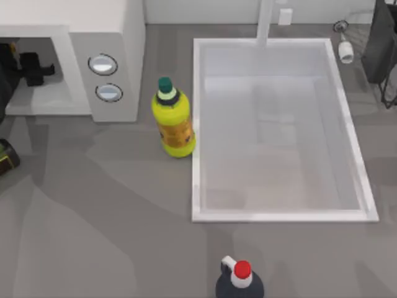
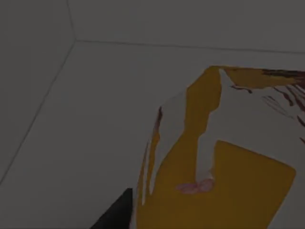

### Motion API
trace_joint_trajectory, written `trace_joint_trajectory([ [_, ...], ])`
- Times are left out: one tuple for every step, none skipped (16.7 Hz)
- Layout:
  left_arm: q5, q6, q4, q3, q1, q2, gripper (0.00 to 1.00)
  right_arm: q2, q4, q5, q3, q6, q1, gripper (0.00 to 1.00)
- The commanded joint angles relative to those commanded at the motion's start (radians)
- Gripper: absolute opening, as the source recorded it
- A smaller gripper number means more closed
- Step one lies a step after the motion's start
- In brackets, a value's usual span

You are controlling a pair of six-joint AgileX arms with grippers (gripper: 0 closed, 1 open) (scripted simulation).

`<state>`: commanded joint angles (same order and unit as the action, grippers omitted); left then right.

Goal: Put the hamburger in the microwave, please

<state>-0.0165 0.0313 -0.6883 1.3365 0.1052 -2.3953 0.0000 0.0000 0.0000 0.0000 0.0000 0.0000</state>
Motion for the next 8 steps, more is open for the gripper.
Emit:
trace_joint_trajectory([
  [-0.003, 0.0, -0.003, 0.011, 0.0, 0.012, 1.0, 0.0, 0.0, 0.0, 0.0, 0.0, 0.0, 1.0],
  [-0.007, -0.001, -0.002, 0.022, 0.001, 0.025, 1.0, 0.0, 0.0, 0.0, 0.0, 0.0, 0.0, 1.0],
  [-0.011, -0.002, 0.004, 0.032, 0.003, 0.036, 1.0, 0.0, 0.0, 0.0, 0.0, 0.0, 0.0, 1.0],
  [-0.016, -0.003, 0.015, 0.04, 0.006, 0.047, 1.0, 0.0, 0.0, 0.0, 0.0, 0.0, 0.0, 1.0],
  [-0.019, -0.003, 0.029, 0.046, 0.009, 0.056, 1.0, 0.0, 0.0, 0.0, 0.0, 0.0, 0.0, 1.0],
  [-0.023, -0.004, 0.047, 0.05, 0.012, 0.064, 1.0, 0.0, 0.0, 0.0, 0.0, 0.0, 0.0, 1.0],
  [-0.026, -0.003, 0.069, 0.051, 0.016, 0.07, 1.0, 0.0, 0.0, 0.0, 0.0, 0.0, 0.0, 1.0],
  [-0.028, -0.003, 0.094, 0.052, 0.019, 0.076, 1.0, 0.0, 0.0, 0.0, 0.0, 0.0, 0.0, 1.0],
])
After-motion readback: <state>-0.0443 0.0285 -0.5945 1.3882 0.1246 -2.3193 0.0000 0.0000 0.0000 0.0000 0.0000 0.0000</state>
